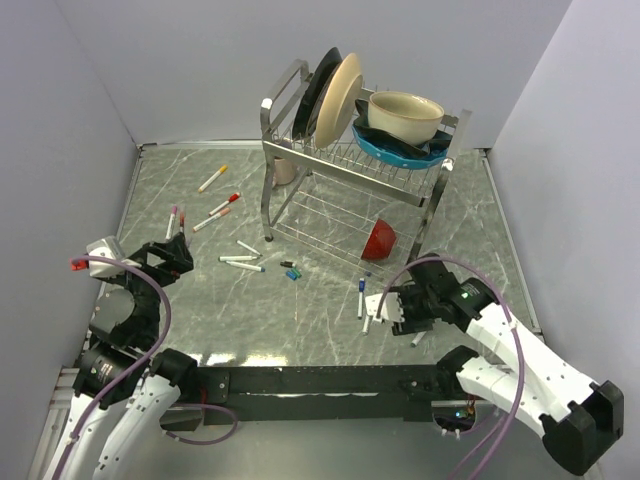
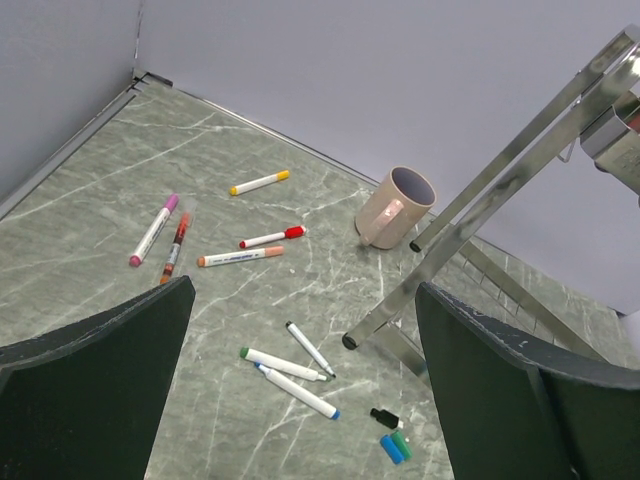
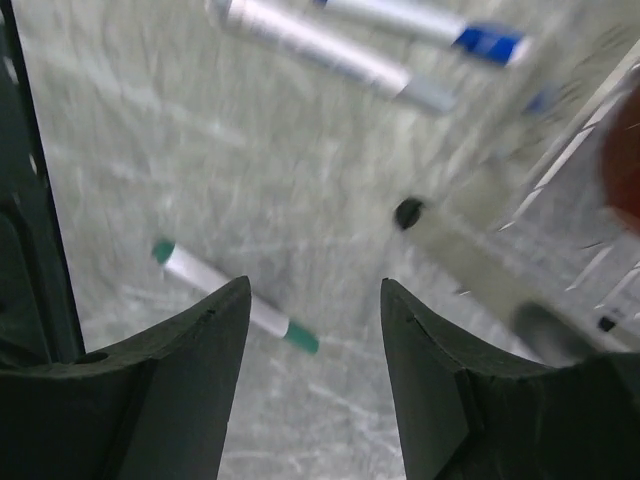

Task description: Open the pen caps

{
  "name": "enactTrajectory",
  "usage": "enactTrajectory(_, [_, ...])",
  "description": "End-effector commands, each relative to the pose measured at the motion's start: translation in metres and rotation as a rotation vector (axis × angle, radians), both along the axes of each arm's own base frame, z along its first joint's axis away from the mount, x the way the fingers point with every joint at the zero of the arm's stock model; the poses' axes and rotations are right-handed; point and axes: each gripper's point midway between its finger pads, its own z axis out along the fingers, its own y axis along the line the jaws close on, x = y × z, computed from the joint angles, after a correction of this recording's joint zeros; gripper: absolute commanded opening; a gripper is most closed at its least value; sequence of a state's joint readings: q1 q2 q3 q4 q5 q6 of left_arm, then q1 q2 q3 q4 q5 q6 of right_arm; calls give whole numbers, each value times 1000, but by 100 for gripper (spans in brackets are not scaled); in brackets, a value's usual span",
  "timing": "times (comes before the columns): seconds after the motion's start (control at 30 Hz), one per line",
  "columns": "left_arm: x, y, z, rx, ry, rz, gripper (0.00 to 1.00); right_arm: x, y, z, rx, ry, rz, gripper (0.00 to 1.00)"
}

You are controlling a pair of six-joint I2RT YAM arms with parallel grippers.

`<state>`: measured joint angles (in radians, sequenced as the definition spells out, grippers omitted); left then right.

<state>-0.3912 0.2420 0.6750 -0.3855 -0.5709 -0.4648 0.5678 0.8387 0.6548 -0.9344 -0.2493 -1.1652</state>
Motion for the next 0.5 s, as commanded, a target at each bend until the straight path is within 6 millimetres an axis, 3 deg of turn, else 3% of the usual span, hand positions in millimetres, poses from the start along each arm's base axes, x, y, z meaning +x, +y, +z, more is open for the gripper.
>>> enactTrajectory(0.0, [3,-4,3,10,-7,-23,99,-6,-37,-24,-167,14,58,62])
enactTrajectory(0.2, [3,-5,3,12,-7,-27,99,-10,-69,-63,-351,50,130,60])
enactTrajectory(0.47, [3,-6,3,15,-8,-33,99,-17,-65,-81,-354,112,222,55])
